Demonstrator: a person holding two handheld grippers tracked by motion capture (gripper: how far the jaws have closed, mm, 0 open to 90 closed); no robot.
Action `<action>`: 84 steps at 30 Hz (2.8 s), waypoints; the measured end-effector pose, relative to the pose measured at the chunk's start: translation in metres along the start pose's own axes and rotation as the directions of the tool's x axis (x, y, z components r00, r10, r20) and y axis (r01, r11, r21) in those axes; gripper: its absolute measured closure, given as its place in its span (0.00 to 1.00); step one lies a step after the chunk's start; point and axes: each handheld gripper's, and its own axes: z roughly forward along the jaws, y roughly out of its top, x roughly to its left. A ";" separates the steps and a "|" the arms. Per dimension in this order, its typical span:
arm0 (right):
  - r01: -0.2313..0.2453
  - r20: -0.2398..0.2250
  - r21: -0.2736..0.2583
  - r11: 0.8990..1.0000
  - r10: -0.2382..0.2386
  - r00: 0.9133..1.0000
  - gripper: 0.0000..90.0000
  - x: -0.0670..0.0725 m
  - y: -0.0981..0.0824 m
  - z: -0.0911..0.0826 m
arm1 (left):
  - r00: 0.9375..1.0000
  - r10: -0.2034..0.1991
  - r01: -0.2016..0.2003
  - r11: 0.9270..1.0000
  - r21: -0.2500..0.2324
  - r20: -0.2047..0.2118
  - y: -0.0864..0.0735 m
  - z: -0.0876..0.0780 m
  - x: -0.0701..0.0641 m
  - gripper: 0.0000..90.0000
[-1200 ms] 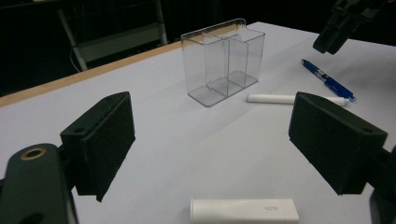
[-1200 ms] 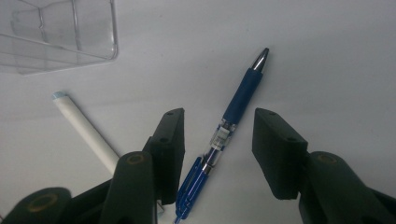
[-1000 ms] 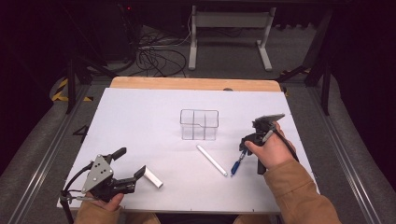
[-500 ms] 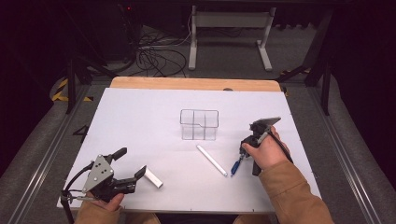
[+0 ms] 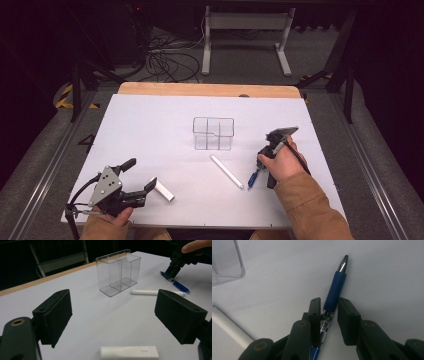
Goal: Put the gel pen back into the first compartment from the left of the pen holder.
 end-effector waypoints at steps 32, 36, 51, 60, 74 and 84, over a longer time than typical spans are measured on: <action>-0.065 0.012 -0.079 0.995 0.066 0.998 0.89 0.003 -0.002 -0.017 | 1.000 0.003 -0.003 1.000 0.001 0.000 0.000 0.000 0.000 0.17; -0.054 0.006 -0.104 0.993 0.055 0.998 0.89 0.002 -0.002 -0.026 | 1.000 0.004 -0.004 1.000 0.000 -0.002 0.000 0.000 -0.001 0.17; 0.015 -0.049 -0.214 0.977 -0.026 0.998 0.89 0.006 -0.006 -0.044 | 1.000 0.000 0.000 1.000 0.000 0.000 0.000 0.000 0.000 0.17; 0.112 -0.112 -0.350 0.930 -0.160 0.981 0.89 0.011 -0.010 -0.058 | 1.000 -0.001 0.001 1.000 0.001 0.000 0.000 0.000 0.000 0.17; 0.219 -0.161 -0.572 0.791 -0.370 0.915 0.89 0.019 -0.017 -0.077 | 1.000 0.001 -0.001 1.000 0.000 -0.002 0.000 0.000 0.000 0.17; 0.306 -0.143 -0.689 0.657 -0.537 0.832 0.89 0.025 -0.019 -0.085 | 1.000 0.002 -0.002 1.000 0.000 -0.003 0.000 0.000 0.000 0.17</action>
